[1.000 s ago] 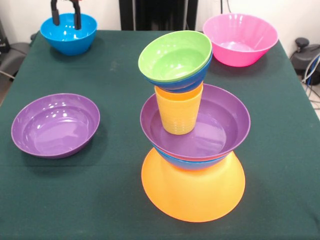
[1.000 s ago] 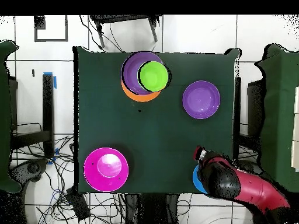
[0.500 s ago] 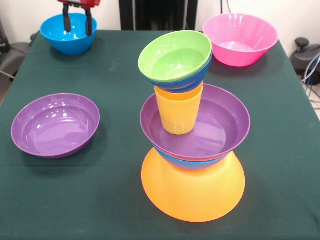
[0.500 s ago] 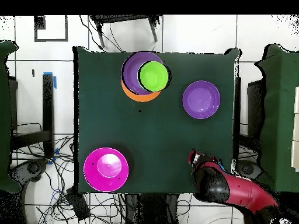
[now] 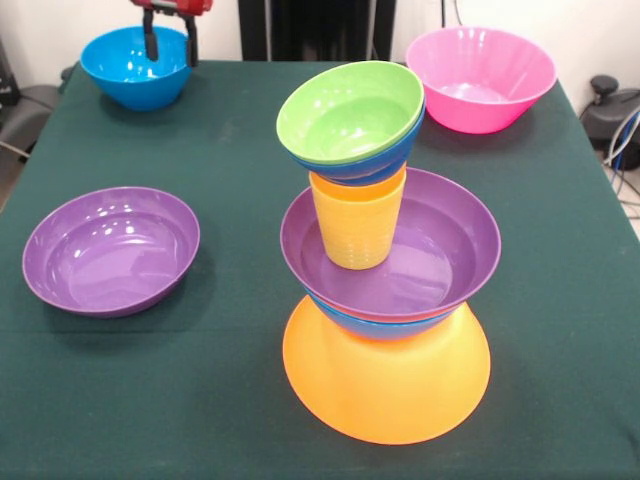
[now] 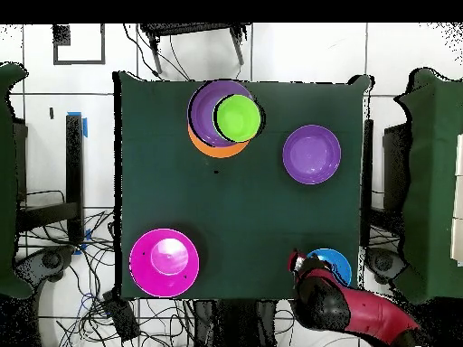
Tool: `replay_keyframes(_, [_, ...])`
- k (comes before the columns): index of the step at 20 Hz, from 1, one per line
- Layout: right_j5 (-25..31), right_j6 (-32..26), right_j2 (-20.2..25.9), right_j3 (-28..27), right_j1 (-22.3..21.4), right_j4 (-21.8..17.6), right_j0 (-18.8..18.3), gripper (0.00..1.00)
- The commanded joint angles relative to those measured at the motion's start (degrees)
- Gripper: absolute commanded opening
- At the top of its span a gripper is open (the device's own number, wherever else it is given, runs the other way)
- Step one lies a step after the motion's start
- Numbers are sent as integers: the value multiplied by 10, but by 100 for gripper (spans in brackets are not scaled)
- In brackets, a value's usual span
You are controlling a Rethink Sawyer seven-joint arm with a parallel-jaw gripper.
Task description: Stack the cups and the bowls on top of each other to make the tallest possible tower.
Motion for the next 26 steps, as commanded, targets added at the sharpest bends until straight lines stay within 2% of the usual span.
replay_keyframes(1, [-40,50,-46,25,55,-58,31,100])
replay_keyframes(6, [-78,63,-64,26,100,-61,40,100])
replay_keyframes(11, [-164,73,-136,2,146,-51,86,100])
replay_keyframes(16, [-194,64,-134,-15,180,-52,79,100])
replay_keyframes(19, [-230,65,-157,-20,198,-37,99,100])
replay_keyframes(23, [-309,50,-225,-31,221,0,142,100])
replay_keyframes(26, [-324,43,-236,-44,228,-6,137,100])
